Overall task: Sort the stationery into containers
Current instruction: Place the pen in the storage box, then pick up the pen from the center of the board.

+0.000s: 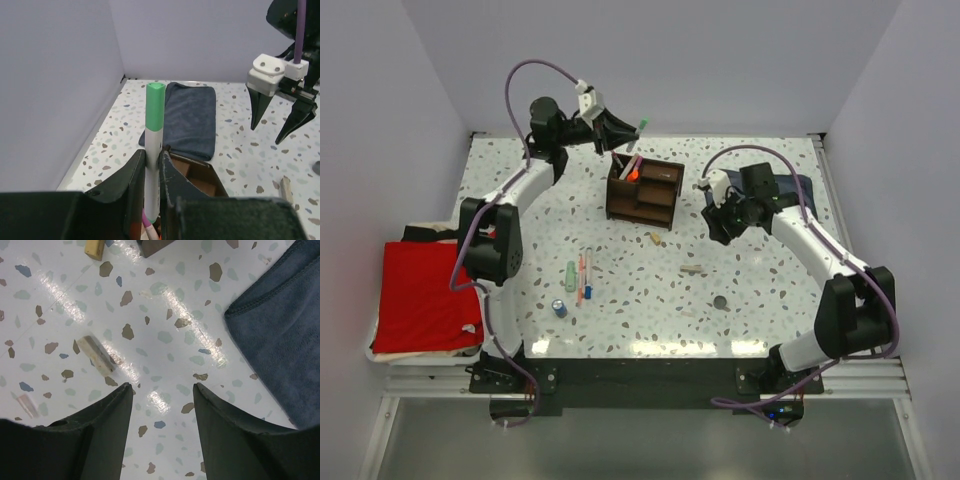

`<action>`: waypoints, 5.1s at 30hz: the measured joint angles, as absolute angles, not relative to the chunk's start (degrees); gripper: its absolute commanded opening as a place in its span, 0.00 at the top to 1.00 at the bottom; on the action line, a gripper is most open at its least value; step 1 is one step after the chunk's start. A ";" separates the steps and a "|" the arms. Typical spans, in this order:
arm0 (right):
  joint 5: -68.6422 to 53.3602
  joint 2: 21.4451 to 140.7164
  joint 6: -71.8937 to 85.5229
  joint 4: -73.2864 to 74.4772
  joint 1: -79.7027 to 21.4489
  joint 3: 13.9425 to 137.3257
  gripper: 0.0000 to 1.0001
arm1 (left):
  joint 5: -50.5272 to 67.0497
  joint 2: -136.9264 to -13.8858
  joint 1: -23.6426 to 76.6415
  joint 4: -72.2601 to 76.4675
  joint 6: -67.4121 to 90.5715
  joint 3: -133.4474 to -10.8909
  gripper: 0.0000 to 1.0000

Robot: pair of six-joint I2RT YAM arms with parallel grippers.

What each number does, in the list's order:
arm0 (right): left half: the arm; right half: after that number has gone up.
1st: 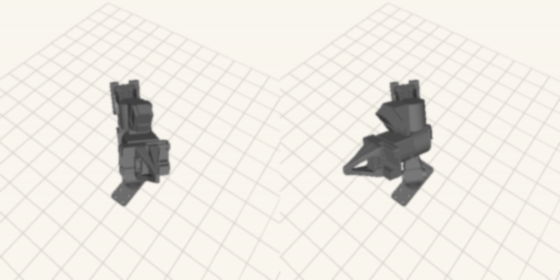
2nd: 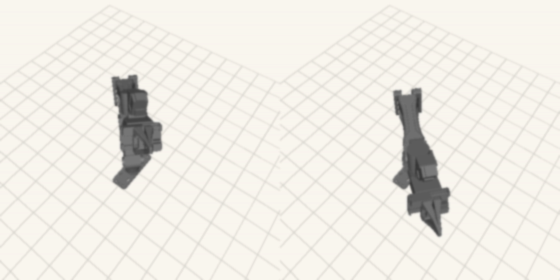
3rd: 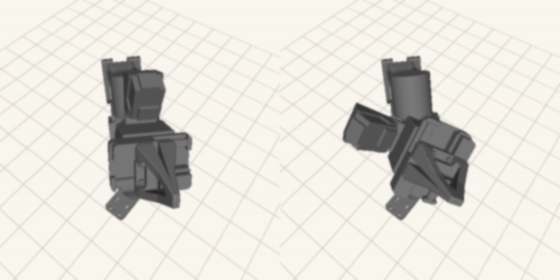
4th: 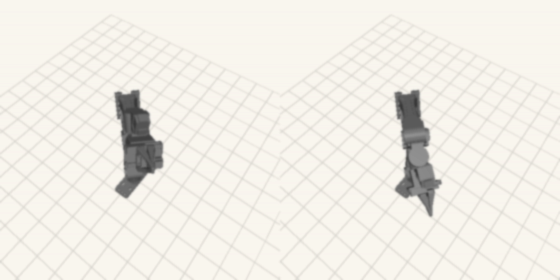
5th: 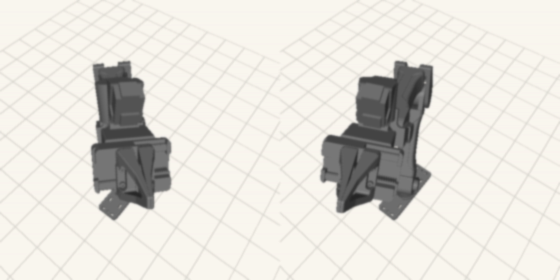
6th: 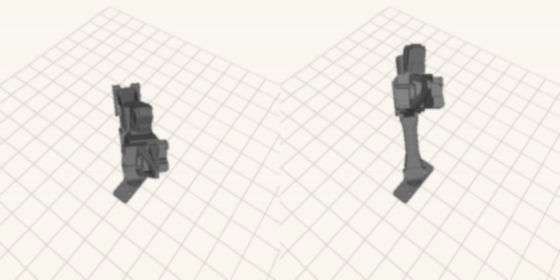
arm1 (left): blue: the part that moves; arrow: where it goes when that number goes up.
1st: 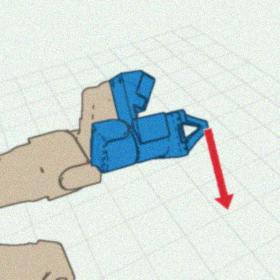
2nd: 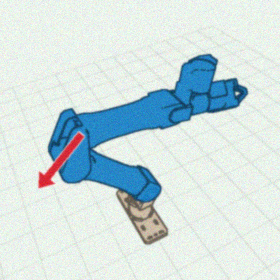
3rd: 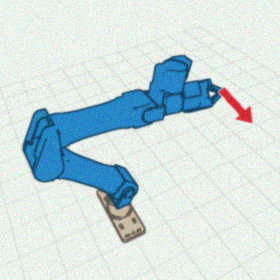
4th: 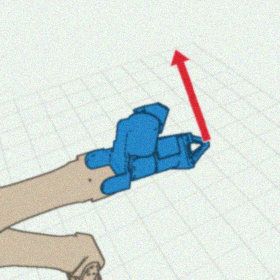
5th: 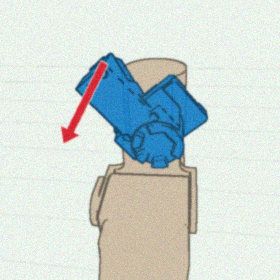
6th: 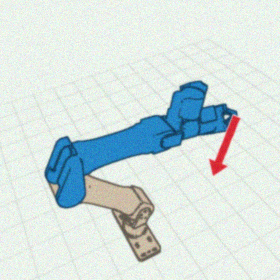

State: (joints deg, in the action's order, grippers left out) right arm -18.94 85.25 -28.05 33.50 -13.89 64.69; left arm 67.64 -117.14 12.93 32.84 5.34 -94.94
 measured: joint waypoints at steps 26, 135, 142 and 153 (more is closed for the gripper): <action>-17.45 92.86 -28.77 36.12 -13.89 71.35 0.44 | 66.61 -125.19 8.34 63.02 29.82 -83.50 1.00; -15.88 86.13 -40.93 33.04 -27.97 57.63 0.45 | 21.96 -102.80 26.94 -53.45 -107.02 -64.58 0.54; -15.59 84.64 -40.93 33.39 -27.97 56.18 0.45 | 21.82 -102.80 31.27 -53.54 -108.71 -64.51 0.58; -15.53 81.23 -40.07 33.89 -27.97 53.49 0.45 | 21.85 -106.85 34.87 -59.53 -110.69 -68.82 0.87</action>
State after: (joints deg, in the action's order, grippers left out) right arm -15.53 81.23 -40.07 33.89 -27.97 53.49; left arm 21.85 -106.85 34.87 -59.53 -110.69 -68.82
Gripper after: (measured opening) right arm 0.549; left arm 0.218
